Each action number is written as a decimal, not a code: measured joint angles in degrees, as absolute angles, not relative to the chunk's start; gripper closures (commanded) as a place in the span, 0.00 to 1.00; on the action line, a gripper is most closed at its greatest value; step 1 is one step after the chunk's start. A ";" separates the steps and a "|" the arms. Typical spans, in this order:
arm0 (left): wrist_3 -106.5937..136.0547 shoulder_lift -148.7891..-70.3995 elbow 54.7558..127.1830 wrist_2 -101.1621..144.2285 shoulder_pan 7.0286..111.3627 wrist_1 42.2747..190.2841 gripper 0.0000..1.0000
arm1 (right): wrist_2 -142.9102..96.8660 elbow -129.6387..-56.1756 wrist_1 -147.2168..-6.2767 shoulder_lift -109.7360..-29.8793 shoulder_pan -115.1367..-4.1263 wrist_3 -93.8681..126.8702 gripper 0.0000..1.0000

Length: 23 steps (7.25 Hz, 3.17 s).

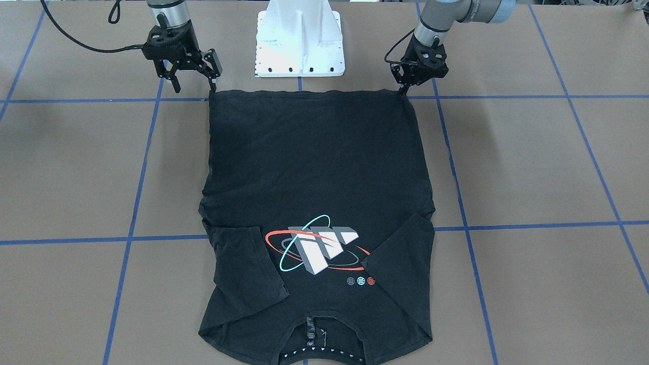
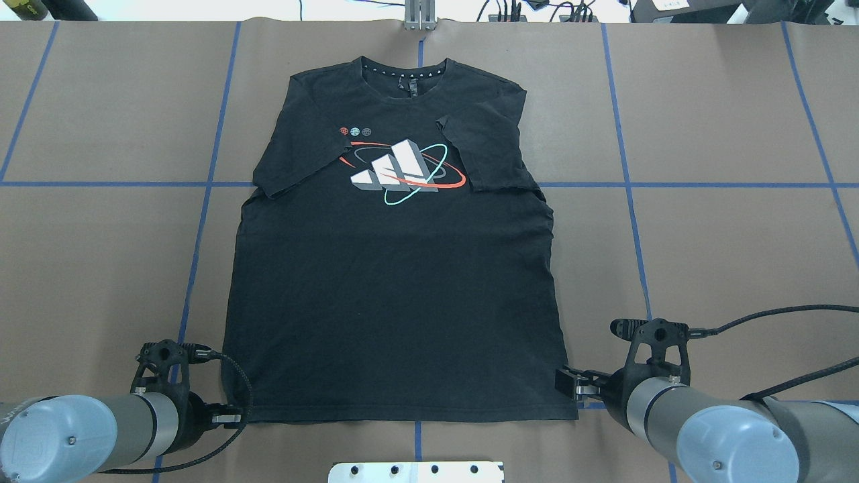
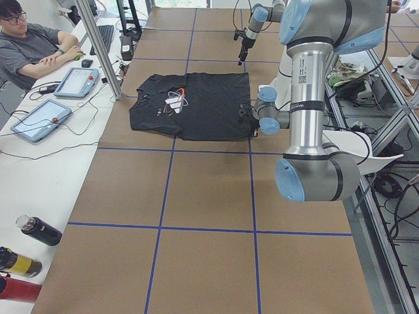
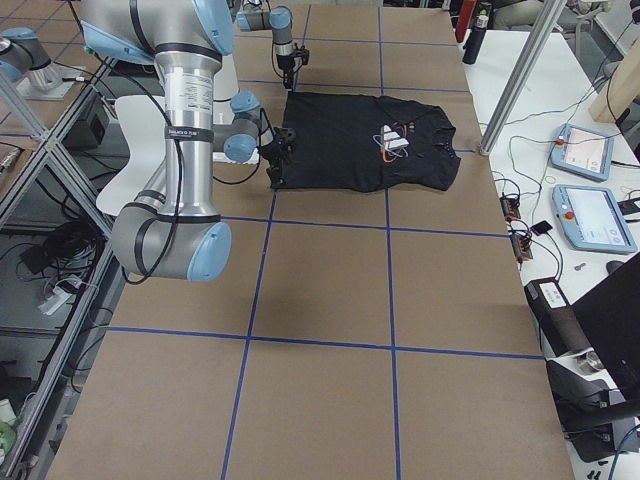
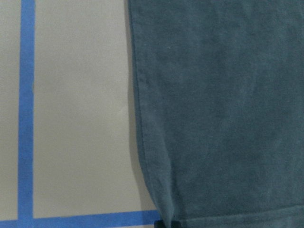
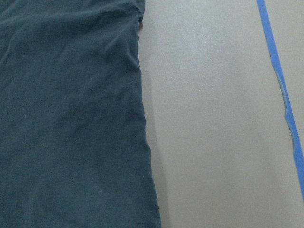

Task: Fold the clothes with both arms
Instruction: 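Grasp the hem corners nearest the robot with both grippers, then lift the hem with both grippers and fold it toward the collar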

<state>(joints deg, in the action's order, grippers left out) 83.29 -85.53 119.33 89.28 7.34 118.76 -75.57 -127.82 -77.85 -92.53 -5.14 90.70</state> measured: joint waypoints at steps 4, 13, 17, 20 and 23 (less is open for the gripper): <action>83.05 -85.58 119.49 86.98 7.16 118.83 1.00 | -70.51 -123.69 -77.78 -90.62 0.66 97.90 0.30; 82.97 -85.52 120.09 84.90 7.15 118.83 1.00 | -69.05 -121.64 -77.87 -89.70 4.43 101.37 0.92; 82.97 -85.34 121.05 84.98 7.27 118.75 1.00 | -69.16 -121.64 -77.93 -89.81 4.15 101.10 1.00; 82.89 -85.42 121.36 85.13 7.32 118.72 1.00 | -69.32 -121.87 -77.96 -89.74 2.91 100.93 1.00; 78.33 -85.06 125.52 87.77 9.30 117.48 1.00 | -73.27 -126.25 -78.38 -89.78 -2.94 98.74 1.00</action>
<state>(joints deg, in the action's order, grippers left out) 78.33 -85.06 125.52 87.77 9.30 117.48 -73.27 -126.25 -78.38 -89.78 -2.94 98.74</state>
